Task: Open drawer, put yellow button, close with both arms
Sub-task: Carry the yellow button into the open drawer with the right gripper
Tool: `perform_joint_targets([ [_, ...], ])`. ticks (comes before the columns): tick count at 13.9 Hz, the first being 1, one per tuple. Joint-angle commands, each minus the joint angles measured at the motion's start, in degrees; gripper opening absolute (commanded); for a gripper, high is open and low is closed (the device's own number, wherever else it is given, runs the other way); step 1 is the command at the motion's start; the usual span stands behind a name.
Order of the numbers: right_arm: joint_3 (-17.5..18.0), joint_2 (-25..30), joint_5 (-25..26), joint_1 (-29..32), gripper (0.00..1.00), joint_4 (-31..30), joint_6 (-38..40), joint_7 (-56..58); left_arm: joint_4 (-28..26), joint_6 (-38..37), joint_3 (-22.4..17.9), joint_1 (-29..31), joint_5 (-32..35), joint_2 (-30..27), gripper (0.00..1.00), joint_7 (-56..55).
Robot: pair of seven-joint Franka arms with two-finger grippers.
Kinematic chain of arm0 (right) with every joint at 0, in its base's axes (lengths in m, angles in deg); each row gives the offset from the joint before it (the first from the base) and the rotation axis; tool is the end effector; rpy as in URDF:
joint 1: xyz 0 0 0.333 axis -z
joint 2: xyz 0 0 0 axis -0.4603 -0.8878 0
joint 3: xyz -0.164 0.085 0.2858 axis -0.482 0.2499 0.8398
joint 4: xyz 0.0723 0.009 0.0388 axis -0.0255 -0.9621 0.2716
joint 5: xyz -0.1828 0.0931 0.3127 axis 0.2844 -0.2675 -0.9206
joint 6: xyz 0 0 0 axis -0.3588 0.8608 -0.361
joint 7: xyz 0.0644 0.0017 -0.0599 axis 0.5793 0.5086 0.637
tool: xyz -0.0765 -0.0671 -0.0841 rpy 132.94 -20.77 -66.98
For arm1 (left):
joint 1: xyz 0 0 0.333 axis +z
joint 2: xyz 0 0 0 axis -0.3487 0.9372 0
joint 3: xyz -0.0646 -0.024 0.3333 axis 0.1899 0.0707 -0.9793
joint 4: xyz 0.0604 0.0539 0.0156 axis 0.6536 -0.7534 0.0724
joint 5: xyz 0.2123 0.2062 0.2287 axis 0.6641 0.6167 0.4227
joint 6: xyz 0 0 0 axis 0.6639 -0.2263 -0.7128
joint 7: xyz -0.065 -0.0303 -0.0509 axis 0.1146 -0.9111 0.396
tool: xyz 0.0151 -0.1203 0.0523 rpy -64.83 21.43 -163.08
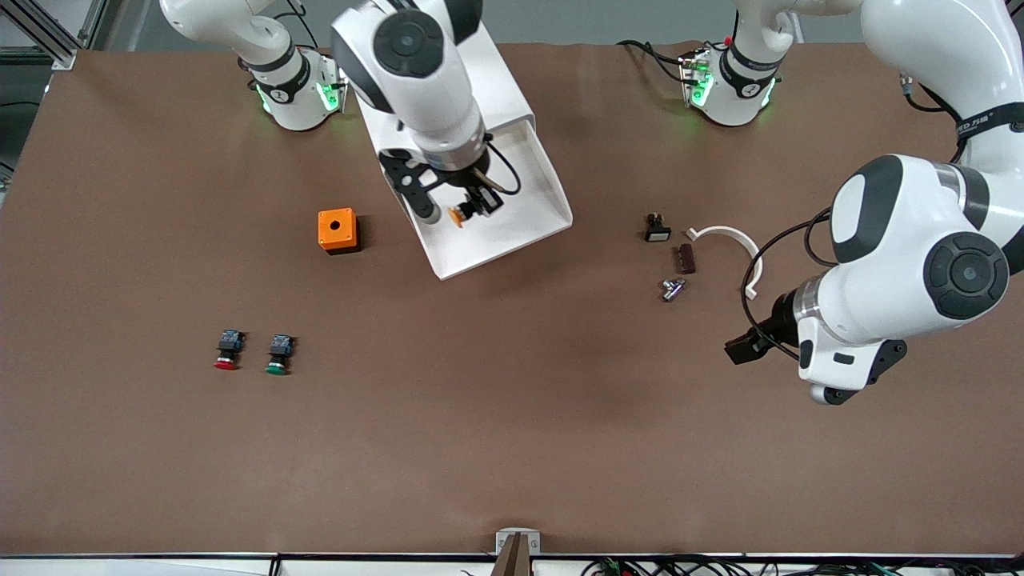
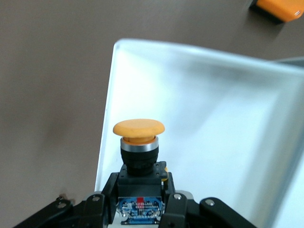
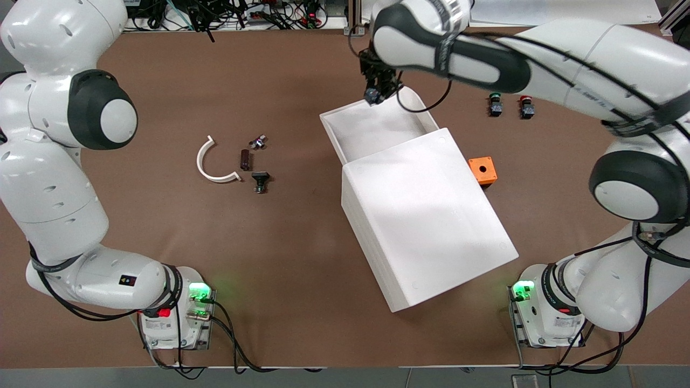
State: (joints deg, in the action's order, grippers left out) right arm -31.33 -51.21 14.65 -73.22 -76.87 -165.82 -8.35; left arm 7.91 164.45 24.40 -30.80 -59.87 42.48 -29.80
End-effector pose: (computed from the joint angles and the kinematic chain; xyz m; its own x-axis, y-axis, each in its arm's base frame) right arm 0.4532 0.4682 0.4716 0.5535 -0.8204 -0.1433 -0.8301 -0.5573 -0.0161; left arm 0.6729 -0.1633 0.4700 0.8372 0.5303 -0.1338 0.5343 -0.8453 -0.0074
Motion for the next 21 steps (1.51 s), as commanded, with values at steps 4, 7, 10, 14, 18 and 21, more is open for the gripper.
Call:
perform_joint_targets([
  [4, -0.89, -2.59, -0.99, -2.00, 0.02, -1.44, -3.84, -2.90, -1.74, -0.56, 0.13, 0.02, 1.23, -2.40, 1.00, 2.36],
  [7, -0.89, -2.85, -0.91, -1.91, 0.02, -2.06, -3.58, -2.99, -1.83, -0.47, 0.39, -0.33, 1.23, -2.14, 1.00, 2.54],
  [10, -0.89, -3.29, -0.82, -1.91, 0.04, -2.24, -3.22, -2.99, -2.71, -0.21, 0.48, -1.29, 1.23, -1.96, 1.00, 2.28],
  [14, -0.89, -3.56, -0.82, -1.82, 0.15, -2.15, -3.14, -2.99, -2.98, -0.12, 0.48, -1.30, 1.23, -2.05, 1.00, 1.92],
  [18, -1.07, -3.21, -1.35, -0.59, 1.00, -0.14, 0.11, -2.46, -3.06, -0.56, 0.48, -1.03, 1.14, -2.31, 1.00, 1.92],
  [21, -1.24, -2.94, -1.35, -0.50, 1.00, 4.59, 5.80, -2.20, -3.06, 0.41, 0.48, -1.29, 1.14, -1.79, 1.00, 1.92],
])
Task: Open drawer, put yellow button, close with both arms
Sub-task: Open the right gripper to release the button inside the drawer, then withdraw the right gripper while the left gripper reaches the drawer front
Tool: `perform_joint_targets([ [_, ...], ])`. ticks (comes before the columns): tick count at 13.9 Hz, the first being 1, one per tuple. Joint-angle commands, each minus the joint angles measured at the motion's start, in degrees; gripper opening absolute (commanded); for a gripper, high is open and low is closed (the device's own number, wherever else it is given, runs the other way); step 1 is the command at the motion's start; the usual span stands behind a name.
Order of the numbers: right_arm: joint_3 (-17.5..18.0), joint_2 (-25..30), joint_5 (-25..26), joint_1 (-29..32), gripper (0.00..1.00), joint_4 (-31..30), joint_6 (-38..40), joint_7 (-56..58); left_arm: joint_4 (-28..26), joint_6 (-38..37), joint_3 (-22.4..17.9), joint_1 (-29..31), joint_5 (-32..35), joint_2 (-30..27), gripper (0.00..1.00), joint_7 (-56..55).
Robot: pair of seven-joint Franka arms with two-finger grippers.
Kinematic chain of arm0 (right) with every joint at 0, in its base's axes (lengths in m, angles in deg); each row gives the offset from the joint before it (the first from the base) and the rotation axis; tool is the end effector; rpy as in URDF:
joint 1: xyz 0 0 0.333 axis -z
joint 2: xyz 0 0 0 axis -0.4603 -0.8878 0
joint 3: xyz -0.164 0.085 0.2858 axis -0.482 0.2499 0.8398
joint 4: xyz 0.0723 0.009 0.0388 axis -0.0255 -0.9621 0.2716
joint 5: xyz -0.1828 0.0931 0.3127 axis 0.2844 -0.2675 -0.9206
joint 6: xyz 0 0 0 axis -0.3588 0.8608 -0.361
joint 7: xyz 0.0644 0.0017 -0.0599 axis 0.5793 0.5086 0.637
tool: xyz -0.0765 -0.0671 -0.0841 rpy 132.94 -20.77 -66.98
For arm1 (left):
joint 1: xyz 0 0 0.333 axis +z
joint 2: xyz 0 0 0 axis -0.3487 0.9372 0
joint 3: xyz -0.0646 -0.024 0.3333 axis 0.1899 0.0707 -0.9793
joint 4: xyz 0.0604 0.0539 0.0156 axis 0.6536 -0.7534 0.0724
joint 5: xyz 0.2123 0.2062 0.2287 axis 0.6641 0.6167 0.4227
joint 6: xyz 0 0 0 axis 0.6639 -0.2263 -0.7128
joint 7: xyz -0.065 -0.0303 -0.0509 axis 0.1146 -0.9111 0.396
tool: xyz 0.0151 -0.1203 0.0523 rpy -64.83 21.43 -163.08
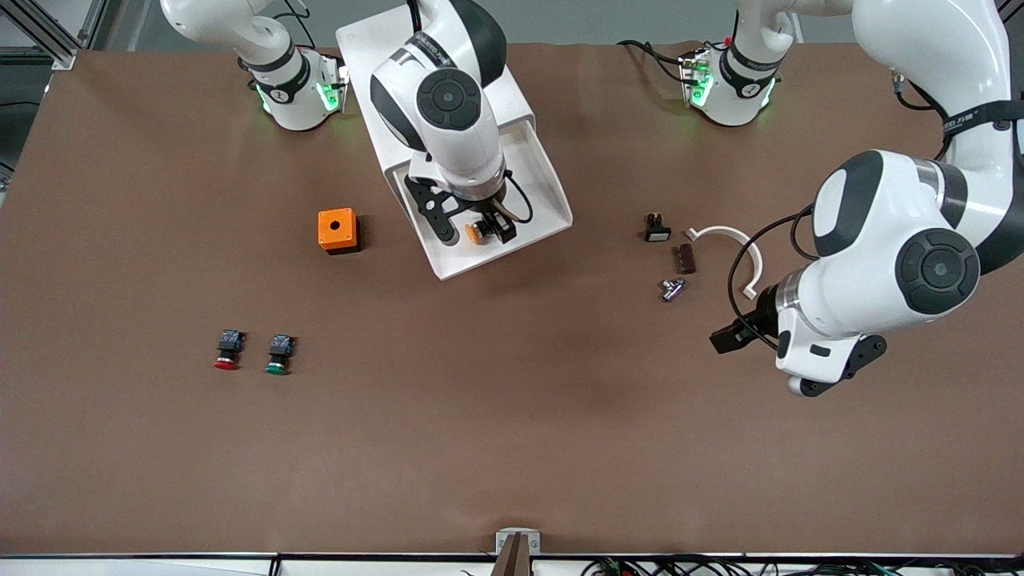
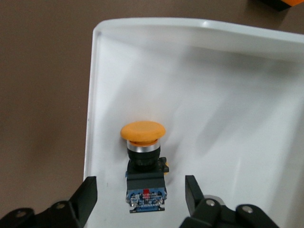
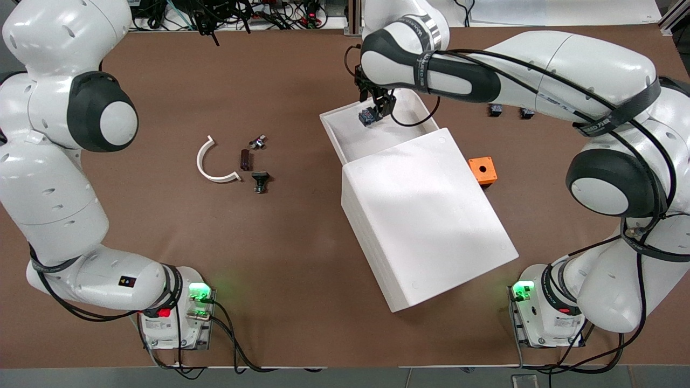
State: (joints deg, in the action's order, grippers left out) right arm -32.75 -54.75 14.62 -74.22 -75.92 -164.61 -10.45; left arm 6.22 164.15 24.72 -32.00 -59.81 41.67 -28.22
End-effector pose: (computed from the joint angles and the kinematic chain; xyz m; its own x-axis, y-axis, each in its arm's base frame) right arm 0.4600 0.4721 0.4370 0.5149 -0.8488 -0.1205 -0.8506 -0.5233 0.0514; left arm 0.6626 -0.1791 0.4663 0.8623 0.4840 -0.1492 0.4871 -0.8732 -0.0171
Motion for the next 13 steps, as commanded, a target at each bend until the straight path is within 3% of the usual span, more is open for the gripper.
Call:
perform_joint_targets([
  [1, 0.18, 0.51, -1.31, 1.28, 1.00, 6.54, 8.10, 0.34, -1.38, 0.88, 0.17, -0.37, 0.90, -0.97, 1.00, 0.34],
  [3, 0.27, 0.86, -1.31, 2.87, 1.00, 10.16, 13.91, 4.18, -1.38, 1.41, 0.34, -1.50, 0.64, -0.62, 1.00, 0.26],
  [6, 0.09, 3.83, -1.40, 6.64, 1.00, 10.70, 21.56, 20.94, -1.38, 4.30, 0.43, -4.22, 0.55, 1.30, 1.00, 0.52],
  [9, 0.09, 8.32, -1.23, 11.29, 1.00, 10.18, 24.65, 35.53, -2.25, 9.74, 1.66, -7.39, 0.90, 3.33, 1.00, 1.84],
  [11, 0.09, 11.39, -1.23, 16.21, 1.00, 9.13, 26.93, 47.74, -6.01, 15.09, 1.93, -9.50, 0.90, 2.98, 1.00, 3.06],
  [13, 0.01, 15.60, -1.14, 22.18, 1.00, 4.84, 27.03, 61.52, -7.44, 18.01, 2.36, -13.01, 0.73, 3.33, 1.00, 3.16],
])
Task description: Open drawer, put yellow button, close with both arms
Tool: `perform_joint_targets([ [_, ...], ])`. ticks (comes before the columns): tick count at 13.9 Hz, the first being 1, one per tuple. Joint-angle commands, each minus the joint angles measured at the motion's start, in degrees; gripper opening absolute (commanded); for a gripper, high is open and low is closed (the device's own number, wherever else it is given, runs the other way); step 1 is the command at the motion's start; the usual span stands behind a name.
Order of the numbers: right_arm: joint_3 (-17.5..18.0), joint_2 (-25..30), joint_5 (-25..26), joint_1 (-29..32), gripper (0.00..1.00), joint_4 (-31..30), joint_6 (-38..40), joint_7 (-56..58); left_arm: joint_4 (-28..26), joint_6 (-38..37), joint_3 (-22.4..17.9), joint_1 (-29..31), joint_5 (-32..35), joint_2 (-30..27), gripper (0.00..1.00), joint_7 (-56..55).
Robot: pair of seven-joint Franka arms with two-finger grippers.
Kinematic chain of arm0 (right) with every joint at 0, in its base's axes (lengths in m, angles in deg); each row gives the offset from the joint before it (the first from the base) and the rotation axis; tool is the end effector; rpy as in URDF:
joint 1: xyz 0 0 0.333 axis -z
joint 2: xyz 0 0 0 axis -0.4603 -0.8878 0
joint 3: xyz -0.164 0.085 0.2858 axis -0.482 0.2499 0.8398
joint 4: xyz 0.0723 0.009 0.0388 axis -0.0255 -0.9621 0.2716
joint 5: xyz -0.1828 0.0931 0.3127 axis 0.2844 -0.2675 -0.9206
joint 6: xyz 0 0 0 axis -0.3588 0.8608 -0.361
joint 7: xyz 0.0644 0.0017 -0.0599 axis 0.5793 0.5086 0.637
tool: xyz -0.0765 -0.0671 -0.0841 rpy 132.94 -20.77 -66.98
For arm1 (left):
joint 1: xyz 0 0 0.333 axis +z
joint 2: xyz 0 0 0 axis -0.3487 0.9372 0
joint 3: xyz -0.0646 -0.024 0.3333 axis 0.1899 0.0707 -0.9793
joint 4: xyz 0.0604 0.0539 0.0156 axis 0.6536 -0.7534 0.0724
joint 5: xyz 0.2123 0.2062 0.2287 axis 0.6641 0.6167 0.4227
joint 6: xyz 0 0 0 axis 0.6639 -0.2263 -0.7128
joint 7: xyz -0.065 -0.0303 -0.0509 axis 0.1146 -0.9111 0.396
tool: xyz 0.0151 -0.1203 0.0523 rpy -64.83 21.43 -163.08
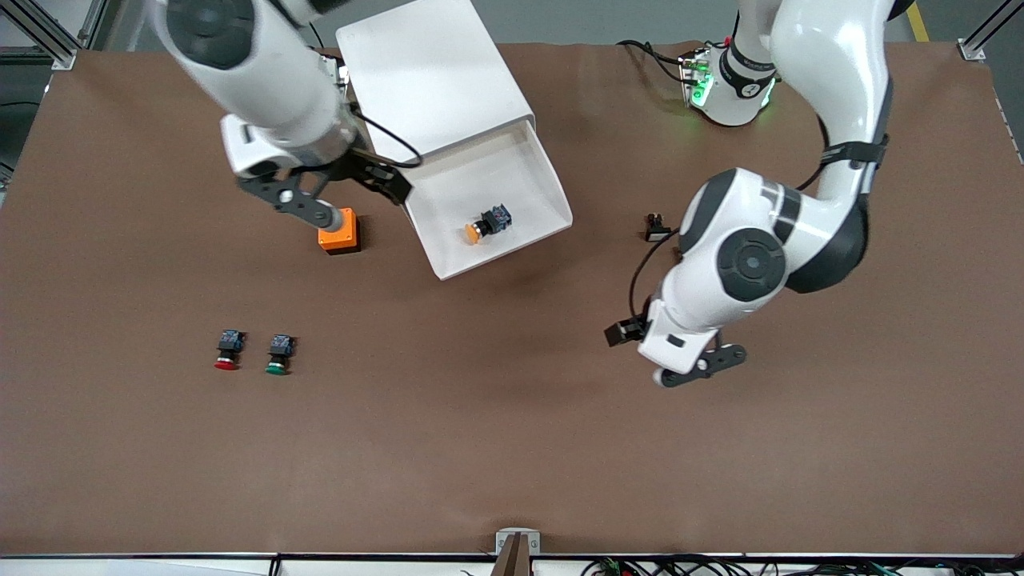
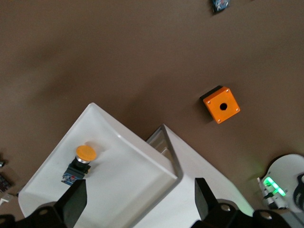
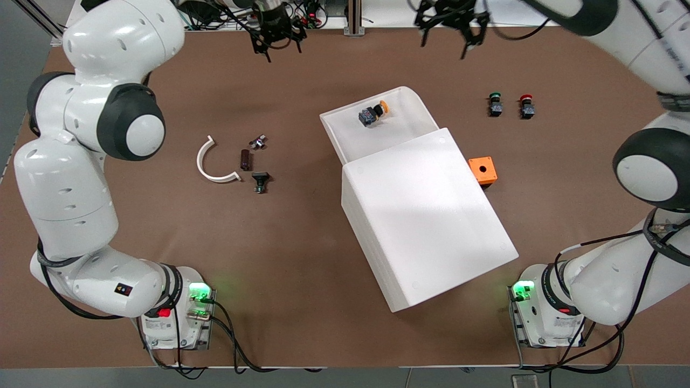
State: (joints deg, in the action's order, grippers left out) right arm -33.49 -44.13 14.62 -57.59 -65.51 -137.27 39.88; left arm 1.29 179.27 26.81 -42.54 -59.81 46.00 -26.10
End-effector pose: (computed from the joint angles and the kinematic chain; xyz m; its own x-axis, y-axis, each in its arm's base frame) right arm 0.5060 0.2837 0.5980 0.9082 -0.3695 -0.1964 -0.3749 -0.9270 0.0104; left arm 0.6382 -0.3274 0.3961 0.9594 0.2677 -0.0884 0.2742 -0.9589 0.0730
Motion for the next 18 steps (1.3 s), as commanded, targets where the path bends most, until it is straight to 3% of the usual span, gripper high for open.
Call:
perform_joint_targets([
  [1, 0.75, 7.44, -1.14, 9.06, 1.00, -8.74, -0.74, 19.10, -2.85, 3.60, 0.36, -4.66, 0.64, -0.74, 1.00, 0.87],
  [3, 0.75, 11.75, -0.44, 15.13, 1.00, -15.67, -3.80, 30.99, -2.94, 3.70, 0.27, -8.10, 0.64, 0.49, 1.00, -0.01],
  [5, 0.75, 17.72, 1.84, 19.44, 1.00, -26.90, -11.77, 39.62, -2.94, 3.61, 0.45, -10.03, 0.29, 0.49, 1.00, -1.32],
  [7, 0.66, 20.73, 3.86, 22.96, 1.00, -33.97, -17.95, 46.13, -2.94, 3.70, 0.71, -13.10, 0.29, 1.28, 1.00, -3.35],
  [11, 0.75, 20.21, 7.64, 28.77, 1.00, -32.25, -20.69, 55.11, -3.03, 3.52, 0.80, -18.03, 0.20, 1.81, 1.00, -4.75],
  [18, 0.74, 17.15, 8.00, 30.71, 1.00, -21.19, -15.88, 55.83, -3.30, 2.82, 1.93, -24.80, -0.33, 3.13, 1.00, -9.95],
])
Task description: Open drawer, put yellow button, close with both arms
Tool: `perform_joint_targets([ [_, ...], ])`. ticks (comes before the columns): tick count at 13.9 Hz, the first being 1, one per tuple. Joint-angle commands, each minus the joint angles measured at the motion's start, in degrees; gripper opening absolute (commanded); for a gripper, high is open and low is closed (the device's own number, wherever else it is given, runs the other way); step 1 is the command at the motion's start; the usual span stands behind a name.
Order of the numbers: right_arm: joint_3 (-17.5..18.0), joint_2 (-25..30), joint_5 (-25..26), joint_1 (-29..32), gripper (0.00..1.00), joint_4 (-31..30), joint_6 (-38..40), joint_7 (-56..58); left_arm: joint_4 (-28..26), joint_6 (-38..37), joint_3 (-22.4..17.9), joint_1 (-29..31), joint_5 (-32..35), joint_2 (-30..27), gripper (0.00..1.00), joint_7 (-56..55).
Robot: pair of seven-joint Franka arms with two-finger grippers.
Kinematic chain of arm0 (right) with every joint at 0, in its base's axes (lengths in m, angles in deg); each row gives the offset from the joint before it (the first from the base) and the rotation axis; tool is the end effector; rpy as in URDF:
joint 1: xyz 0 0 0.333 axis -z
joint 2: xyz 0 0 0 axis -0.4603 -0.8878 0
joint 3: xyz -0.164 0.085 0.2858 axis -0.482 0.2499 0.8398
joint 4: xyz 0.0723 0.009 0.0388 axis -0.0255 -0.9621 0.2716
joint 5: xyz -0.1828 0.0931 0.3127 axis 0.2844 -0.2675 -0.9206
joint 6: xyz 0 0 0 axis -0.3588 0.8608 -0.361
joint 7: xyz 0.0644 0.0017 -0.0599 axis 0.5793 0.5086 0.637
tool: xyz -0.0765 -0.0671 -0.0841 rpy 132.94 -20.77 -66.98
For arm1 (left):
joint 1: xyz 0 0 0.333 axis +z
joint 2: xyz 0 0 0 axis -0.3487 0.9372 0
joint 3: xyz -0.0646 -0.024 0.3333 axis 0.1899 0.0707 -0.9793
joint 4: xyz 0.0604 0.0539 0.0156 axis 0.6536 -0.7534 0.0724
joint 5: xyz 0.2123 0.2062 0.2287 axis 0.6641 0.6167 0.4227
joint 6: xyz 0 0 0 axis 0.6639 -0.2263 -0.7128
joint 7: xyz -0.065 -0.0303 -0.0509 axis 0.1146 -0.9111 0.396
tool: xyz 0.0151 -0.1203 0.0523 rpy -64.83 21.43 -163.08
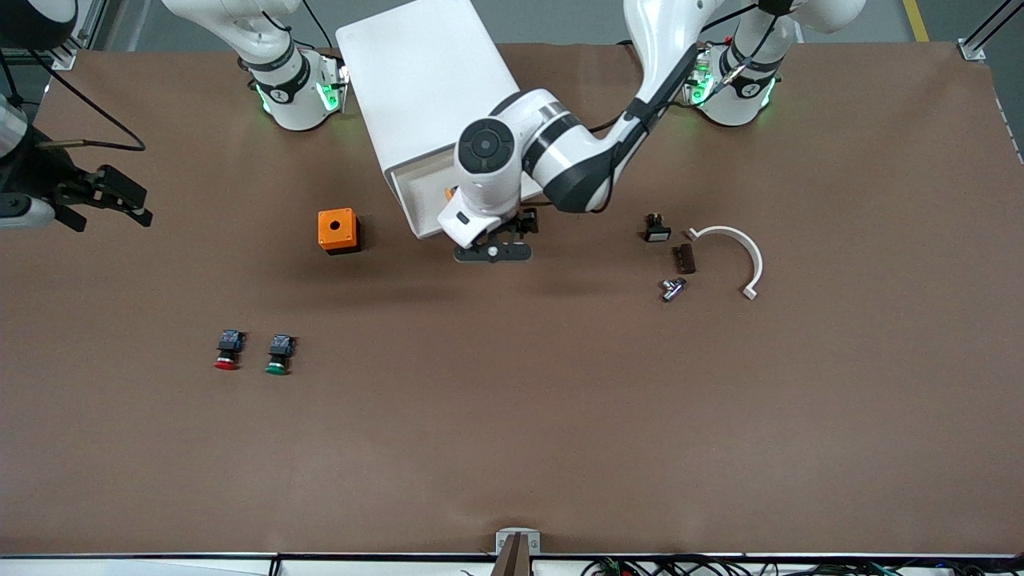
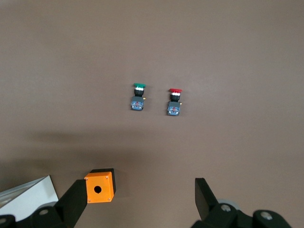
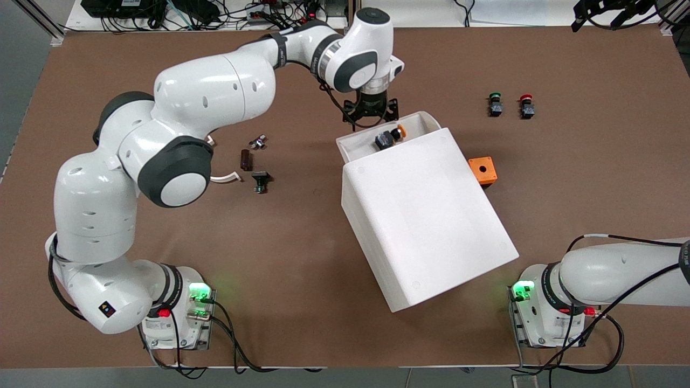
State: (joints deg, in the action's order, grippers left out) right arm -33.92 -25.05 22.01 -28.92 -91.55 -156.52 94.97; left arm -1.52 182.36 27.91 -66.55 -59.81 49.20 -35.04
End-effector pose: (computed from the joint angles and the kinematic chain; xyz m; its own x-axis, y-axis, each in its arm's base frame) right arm 0.5043 -0.0203 0.6002 0.9956 0.0499 0.0794 0.0522 -0.9983 -0.0277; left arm 0.4407 -0.5655 0.3393 0.9900 0.0007 -0.1412 0.0047 -0.9996 0.0284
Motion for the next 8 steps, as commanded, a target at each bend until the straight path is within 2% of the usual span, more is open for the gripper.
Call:
perform_joint_targets([
  [1, 1.18, -3.34, 0.61, 2.14, 1.00, 7.92, 6.96, 0.74, -0.49, -0.97, 1.97, -0.89, -0.41, -0.33, 1.00, -1.36],
  [3, 1.18, -4.76, 0.96, 1.87, 1.00, 11.99, 14.09, 0.83, -0.49, -2.91, 3.39, -0.89, -0.50, -0.68, 1.00, -1.98],
  [8, 1.44, -4.94, 2.72, 1.34, 1.00, 14.63, 14.64, 0.04, -1.28, -2.91, 6.29, -0.89, -0.59, -0.50, 1.00, -2.59],
])
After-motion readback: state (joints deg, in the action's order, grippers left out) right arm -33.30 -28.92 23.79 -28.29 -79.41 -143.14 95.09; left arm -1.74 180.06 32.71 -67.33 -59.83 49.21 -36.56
